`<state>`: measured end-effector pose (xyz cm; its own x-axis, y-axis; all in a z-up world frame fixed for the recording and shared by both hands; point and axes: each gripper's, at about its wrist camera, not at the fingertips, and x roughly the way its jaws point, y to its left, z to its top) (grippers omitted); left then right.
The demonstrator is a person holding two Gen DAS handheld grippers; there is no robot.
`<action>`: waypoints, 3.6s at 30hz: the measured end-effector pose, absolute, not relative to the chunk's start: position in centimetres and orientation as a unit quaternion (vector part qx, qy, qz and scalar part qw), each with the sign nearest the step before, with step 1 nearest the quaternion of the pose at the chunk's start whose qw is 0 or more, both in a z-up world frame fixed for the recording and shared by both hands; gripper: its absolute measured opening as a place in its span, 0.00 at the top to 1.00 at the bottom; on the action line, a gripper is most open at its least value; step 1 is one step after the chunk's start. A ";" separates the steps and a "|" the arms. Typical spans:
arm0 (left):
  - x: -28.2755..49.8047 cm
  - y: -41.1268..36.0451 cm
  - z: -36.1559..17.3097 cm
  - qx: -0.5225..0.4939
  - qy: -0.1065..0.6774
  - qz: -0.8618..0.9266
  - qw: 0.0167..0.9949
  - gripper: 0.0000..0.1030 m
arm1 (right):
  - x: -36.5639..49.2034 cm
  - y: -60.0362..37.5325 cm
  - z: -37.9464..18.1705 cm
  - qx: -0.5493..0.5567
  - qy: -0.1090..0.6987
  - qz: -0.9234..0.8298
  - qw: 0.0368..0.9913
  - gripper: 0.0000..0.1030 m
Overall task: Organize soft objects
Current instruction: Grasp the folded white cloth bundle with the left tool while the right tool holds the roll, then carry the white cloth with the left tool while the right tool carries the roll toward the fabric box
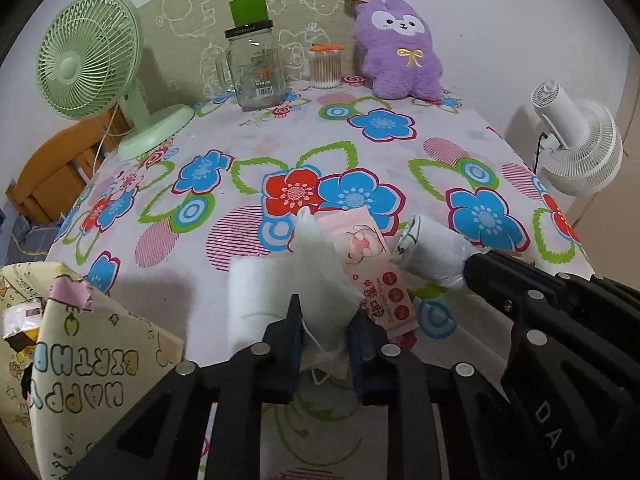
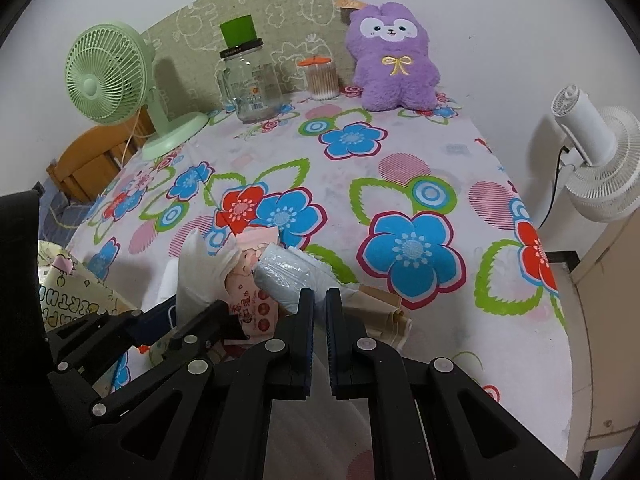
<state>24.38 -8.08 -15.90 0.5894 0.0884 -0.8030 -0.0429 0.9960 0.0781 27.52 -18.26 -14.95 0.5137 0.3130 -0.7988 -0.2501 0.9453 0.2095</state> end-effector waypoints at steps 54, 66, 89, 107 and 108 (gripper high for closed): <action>9.5 -5.7 -2.8 0.088 0.309 -0.007 0.947 0.85 | 12.5 -15.7 0.2 -0.004 0.347 0.147 0.926 0.92; 8.5 -2.0 -2.7 0.090 0.305 0.003 0.948 0.85 | 11.8 -11.7 0.2 -0.010 0.347 0.176 0.921 0.92; 10.5 6.4 -5.1 0.066 0.338 0.041 0.938 0.85 | 14.6 -2.5 -2.6 -0.026 0.371 0.235 0.898 0.92; 12.2 12.0 -8.5 0.029 0.390 0.059 0.918 0.84 | 16.5 3.7 -5.8 -0.038 0.412 0.277 0.867 0.92; 12.2 12.2 -8.7 0.028 0.394 0.059 0.917 0.83 | 16.6 4.0 -5.9 -0.039 0.414 0.278 0.866 0.92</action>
